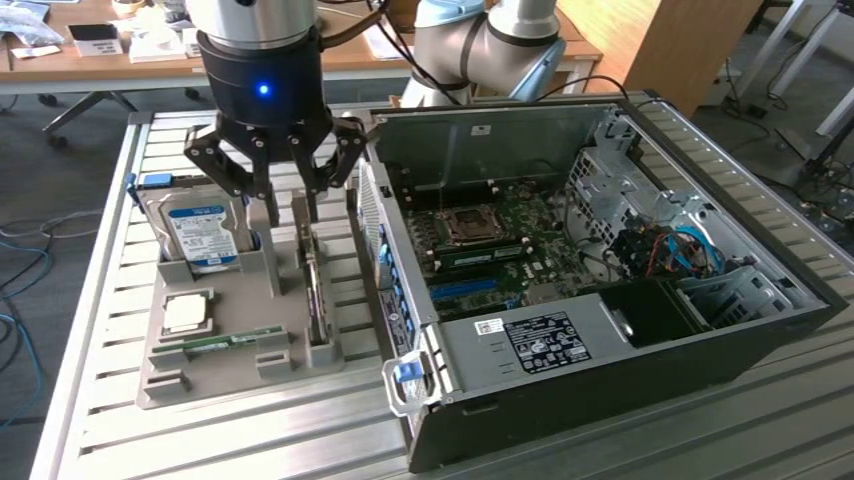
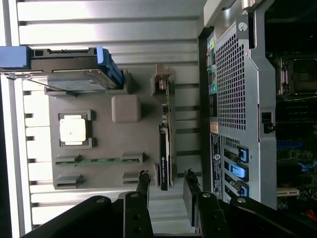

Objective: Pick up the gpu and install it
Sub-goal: 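Pick up the gpu and move the gpu toward the slot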

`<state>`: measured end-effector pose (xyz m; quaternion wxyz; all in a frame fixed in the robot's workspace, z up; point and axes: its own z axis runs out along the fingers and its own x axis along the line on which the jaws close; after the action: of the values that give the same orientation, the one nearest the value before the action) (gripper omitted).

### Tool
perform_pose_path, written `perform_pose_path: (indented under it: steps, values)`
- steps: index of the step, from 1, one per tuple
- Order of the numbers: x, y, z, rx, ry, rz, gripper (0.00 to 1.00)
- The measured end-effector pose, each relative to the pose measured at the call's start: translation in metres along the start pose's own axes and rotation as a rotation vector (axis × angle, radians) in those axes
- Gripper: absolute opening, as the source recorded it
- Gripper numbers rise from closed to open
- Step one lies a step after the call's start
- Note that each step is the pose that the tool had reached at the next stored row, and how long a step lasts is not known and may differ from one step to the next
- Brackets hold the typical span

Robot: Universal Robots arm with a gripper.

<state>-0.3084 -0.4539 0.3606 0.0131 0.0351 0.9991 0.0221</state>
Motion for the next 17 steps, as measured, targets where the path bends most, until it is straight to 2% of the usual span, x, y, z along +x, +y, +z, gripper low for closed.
perform_pose_path:
  steps: [17]
  values:
    - [0.0001,-0.0001,0.0028,-0.0003,-0.0003,0.0,0.42]
